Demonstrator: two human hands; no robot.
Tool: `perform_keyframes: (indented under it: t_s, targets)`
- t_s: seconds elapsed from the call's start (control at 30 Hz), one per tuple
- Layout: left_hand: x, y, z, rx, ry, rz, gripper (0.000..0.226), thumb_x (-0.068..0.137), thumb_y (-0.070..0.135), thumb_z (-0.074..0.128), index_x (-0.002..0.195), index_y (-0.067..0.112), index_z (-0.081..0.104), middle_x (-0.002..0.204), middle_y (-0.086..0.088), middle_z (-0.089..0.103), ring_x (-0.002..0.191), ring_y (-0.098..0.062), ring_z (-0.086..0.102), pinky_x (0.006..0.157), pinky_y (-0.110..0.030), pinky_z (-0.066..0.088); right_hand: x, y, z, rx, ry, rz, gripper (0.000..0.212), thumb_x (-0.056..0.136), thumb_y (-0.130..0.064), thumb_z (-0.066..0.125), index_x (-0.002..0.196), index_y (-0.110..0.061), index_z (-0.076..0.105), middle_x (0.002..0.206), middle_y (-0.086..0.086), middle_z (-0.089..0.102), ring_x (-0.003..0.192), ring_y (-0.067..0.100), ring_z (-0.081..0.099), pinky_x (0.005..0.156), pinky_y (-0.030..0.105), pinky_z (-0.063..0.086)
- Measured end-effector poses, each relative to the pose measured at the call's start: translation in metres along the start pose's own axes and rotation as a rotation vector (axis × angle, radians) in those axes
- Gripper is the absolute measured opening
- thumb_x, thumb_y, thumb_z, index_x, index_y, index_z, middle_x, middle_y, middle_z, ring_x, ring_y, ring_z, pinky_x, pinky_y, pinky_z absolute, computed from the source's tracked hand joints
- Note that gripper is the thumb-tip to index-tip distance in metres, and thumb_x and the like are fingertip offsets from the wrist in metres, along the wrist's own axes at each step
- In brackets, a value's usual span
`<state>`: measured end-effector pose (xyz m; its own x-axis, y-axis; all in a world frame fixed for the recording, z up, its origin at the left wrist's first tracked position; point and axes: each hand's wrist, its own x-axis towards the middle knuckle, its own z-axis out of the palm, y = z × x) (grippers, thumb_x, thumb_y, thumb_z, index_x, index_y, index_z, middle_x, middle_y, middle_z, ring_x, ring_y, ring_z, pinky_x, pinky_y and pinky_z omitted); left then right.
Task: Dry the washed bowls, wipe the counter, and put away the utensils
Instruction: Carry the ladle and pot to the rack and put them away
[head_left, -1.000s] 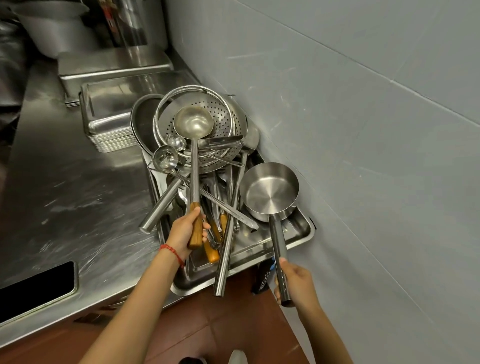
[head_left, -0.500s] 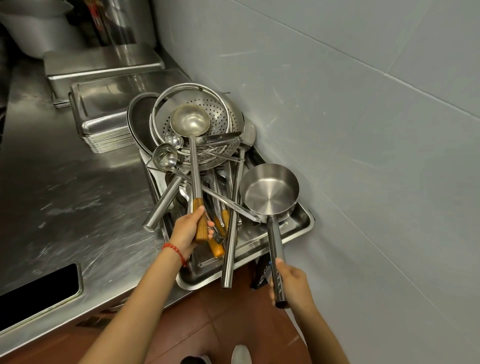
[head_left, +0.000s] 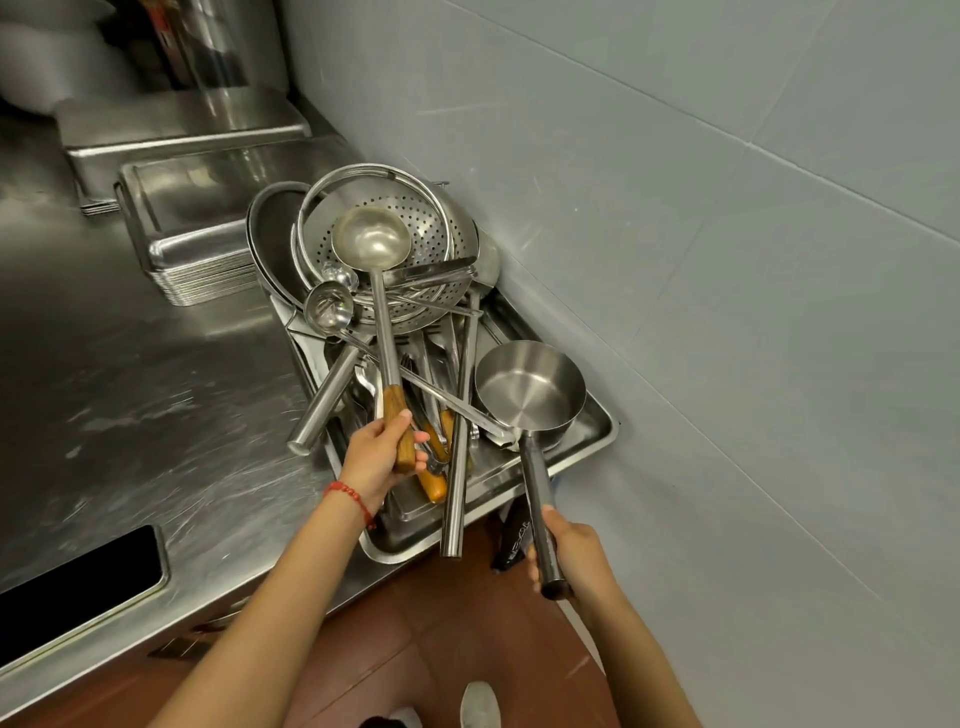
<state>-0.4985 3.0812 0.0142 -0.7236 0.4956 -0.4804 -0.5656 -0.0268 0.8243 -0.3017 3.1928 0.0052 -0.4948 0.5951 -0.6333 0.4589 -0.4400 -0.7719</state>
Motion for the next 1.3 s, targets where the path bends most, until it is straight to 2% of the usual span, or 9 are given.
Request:
perform_keyframes:
  t_s: [0.37,0.5,0.6,0.67,0.77,0.9,1.07,1.17,1.3]
  targets:
    - [-0.01,0.004,-0.003,0.0,0.015,0.024,0.011,0.093,0.025,0.048,0.091,0.015,0.053,0.081,-0.01,0.064,0.041,-0.007,0.059,0.043,-0.018,0.052,0.016,-0.005,0.003,0.048,-0.032,0.081,0.041,0.096,-0.032,0.044,0.107,0.007,0.048,0.051,0.014,0.063,0.034,0.023,0.055,0.034,0.028,0.049]
    - [-0.021,0.002,-0.007,0.011,0.022,0.013,0.014,0.094,0.024,0.048,0.095,0.012,0.055,0.085,-0.011,0.066,0.052,-0.01,0.065,0.048,-0.02,0.055,0.015,-0.009,-0.005,-0.034,-0.018,0.084,0.039,0.095,-0.033,0.046,0.103,0.005,0.054,0.06,0.015,0.068,0.041,0.02,0.062,0.042,0.027,0.054]
    - [-0.033,-0.004,-0.009,0.015,0.051,0.019,0.013,0.094,0.022,0.048,0.093,0.012,0.057,0.09,-0.011,0.065,0.064,-0.017,0.067,0.051,-0.022,0.057,0.013,-0.011,-0.012,-0.346,0.107,-0.061,0.033,0.093,-0.034,0.048,0.097,-0.004,0.059,0.091,0.02,0.067,0.07,0.024,0.065,0.073,0.034,0.055]
    - [-0.043,-0.009,-0.011,0.022,0.081,0.036,0.013,0.094,0.021,0.047,0.097,0.012,0.056,0.093,-0.011,0.064,0.074,-0.02,0.066,0.051,-0.022,0.057,0.008,-0.014,-0.016,-0.558,0.19,-0.189,0.04,0.091,-0.034,0.048,0.116,-0.004,0.056,0.115,0.022,0.061,0.101,0.031,0.059,0.092,0.039,0.045]
    - [-0.059,-0.017,-0.01,0.102,0.165,0.083,0.022,0.094,0.023,0.047,0.11,0.01,0.056,0.1,-0.01,0.062,0.089,-0.022,0.062,0.055,-0.026,0.055,-0.005,-0.019,-0.021,-0.67,0.173,-0.367,0.048,0.092,-0.034,0.048,0.133,-0.01,0.044,0.126,0.015,0.056,0.116,0.03,0.052,0.091,0.034,0.041]
    - [-0.087,-0.035,-0.011,0.338,0.34,0.233,0.033,0.093,0.023,0.049,0.122,0.008,0.054,0.12,-0.013,0.059,0.104,-0.018,0.055,0.078,-0.029,0.048,-0.024,-0.02,-0.024,-0.897,0.148,-0.698,0.034,0.091,-0.03,0.049,0.121,-0.014,0.054,0.113,0.009,0.06,0.108,0.027,0.054,0.088,0.038,0.045]
    - [-0.142,-0.059,-0.037,1.004,0.533,0.472,0.044,0.091,0.026,0.052,0.131,0.007,0.047,0.132,-0.015,0.053,0.123,-0.029,0.048,0.102,-0.04,0.038,-0.048,-0.016,-0.003,-1.103,0.013,-0.958,0.045,0.093,-0.03,0.048,0.134,-0.012,0.043,0.137,0.008,0.049,0.128,0.023,0.041,0.108,0.037,0.03]
    - [-0.179,-0.073,-0.069,1.291,0.632,0.436,0.049,0.092,0.031,0.049,0.135,0.01,0.042,0.14,-0.013,0.046,0.13,-0.027,0.041,0.106,-0.04,0.032,-0.064,-0.009,0.026,-1.172,-0.112,-1.06,0.047,0.093,-0.034,0.046,0.136,-0.014,0.04,0.14,0.006,0.045,0.131,0.021,0.037,0.111,0.036,0.028]
    - [-0.228,-0.091,-0.127,1.42,0.753,0.276,0.053,0.094,0.039,0.039,0.142,0.018,0.031,0.152,-0.005,0.029,0.141,-0.02,0.022,0.114,-0.038,0.016,-0.093,0.012,0.08,-1.236,-0.286,-1.183,0.048,0.094,-0.036,0.043,0.137,-0.014,0.038,0.141,0.004,0.044,0.132,0.019,0.036,0.111,0.034,0.026]
